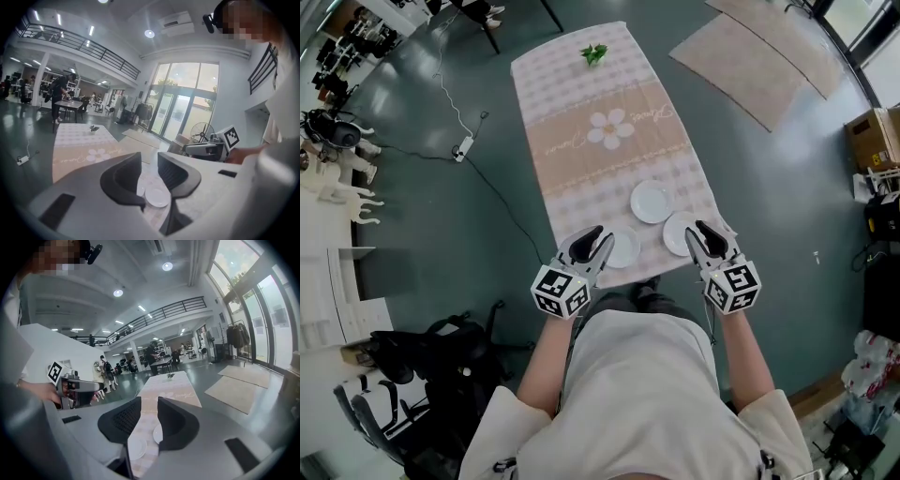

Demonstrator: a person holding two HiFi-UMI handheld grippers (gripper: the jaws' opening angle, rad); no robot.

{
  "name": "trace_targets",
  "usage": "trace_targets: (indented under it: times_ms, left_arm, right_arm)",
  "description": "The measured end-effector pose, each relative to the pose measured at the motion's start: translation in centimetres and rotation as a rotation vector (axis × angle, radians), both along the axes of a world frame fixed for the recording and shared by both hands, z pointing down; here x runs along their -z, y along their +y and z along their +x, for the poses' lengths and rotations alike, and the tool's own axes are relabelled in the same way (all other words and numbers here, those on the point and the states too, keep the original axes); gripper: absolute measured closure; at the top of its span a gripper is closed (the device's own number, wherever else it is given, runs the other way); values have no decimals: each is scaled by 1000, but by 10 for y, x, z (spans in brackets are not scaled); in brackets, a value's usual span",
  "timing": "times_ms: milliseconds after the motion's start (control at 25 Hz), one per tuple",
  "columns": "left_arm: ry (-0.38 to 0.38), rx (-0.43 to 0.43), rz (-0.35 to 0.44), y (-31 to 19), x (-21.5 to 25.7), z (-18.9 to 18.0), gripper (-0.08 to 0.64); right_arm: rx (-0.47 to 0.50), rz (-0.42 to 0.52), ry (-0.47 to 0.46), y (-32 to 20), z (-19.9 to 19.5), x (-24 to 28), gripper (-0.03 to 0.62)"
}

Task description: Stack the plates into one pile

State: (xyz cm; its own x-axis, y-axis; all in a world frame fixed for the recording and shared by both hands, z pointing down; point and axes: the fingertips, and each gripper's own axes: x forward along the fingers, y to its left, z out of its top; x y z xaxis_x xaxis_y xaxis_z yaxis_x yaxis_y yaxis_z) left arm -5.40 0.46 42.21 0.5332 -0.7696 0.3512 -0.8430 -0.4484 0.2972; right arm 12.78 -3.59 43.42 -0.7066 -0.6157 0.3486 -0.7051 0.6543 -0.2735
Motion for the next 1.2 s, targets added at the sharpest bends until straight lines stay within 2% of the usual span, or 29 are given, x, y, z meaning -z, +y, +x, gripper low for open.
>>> trace_targets:
  times_ms: [440, 880, 1200]
  left_arm:
    - [19, -16, -63, -29, -22, -11, 446]
    - [14, -147, -145, -67, -64, -17, 446]
    - [1, -251, -226, -97, -117, -3, 446]
  right_arm:
    - [-29, -68, 5, -22, -10, -26, 463]
    - [-123, -147, 49, -43, -24, -57, 463]
    - [-157, -227, 80, -57, -23, -97, 463]
